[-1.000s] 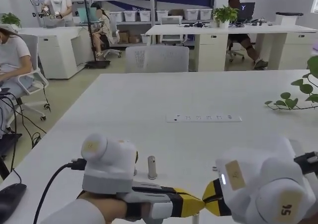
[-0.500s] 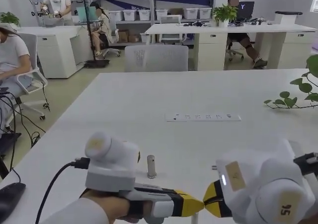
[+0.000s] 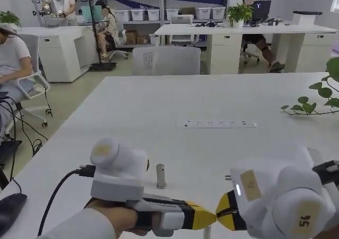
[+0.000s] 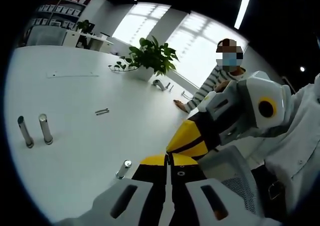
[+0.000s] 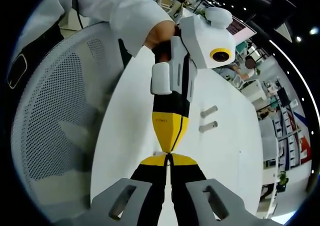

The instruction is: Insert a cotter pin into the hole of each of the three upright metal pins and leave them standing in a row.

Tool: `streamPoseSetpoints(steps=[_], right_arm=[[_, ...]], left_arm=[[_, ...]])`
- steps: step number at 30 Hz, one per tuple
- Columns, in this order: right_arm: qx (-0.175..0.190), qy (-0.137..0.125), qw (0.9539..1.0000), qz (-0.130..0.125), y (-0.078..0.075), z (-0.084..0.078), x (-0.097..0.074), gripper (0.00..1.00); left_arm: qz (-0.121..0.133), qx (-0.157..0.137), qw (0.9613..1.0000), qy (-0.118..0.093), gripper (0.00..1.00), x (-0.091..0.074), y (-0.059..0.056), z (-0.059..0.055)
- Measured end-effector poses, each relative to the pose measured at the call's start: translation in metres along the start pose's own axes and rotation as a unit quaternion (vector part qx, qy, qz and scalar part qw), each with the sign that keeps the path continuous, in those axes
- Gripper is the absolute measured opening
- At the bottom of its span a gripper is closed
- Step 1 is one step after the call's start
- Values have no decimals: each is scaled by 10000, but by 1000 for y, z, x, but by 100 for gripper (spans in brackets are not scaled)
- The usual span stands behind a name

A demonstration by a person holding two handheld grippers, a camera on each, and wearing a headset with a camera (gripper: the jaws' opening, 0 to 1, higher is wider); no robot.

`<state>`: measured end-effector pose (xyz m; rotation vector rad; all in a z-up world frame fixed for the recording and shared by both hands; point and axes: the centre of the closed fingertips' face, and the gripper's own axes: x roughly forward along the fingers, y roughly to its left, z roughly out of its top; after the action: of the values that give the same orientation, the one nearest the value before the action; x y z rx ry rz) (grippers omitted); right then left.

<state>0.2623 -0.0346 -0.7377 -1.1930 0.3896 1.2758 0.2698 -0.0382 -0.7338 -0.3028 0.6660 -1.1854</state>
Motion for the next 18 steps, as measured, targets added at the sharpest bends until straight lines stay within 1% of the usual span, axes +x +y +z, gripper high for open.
streamPoseSetpoints(steps=[5,6,9,12,15,17,18], right_arm=[[64,8,10000,13,0,0,0,3],[146,17,9999,47,1,-1,0,4],[171,18,9998,60,-1,-2,-1,4],[245,29,9996,95,-2,-3,-3,5],[296,35,9995,103,-4,-5,-4,8],[317,37,9994,141,-3,-5,-5,8],[327,42,9993,158,-4,-6,-5,8]], left_arm=[[8,16,10000,14,0,0,0,0],[6,38,10000,16,0,0,-1,0],[13,99,9999,-5,0,1,-2,2],[27,227,9997,6,0,1,-3,3],[64,375,9993,48,0,0,-4,3],[112,501,9987,64,0,-1,-3,4],[131,631,9979,67,0,-2,-3,4]])
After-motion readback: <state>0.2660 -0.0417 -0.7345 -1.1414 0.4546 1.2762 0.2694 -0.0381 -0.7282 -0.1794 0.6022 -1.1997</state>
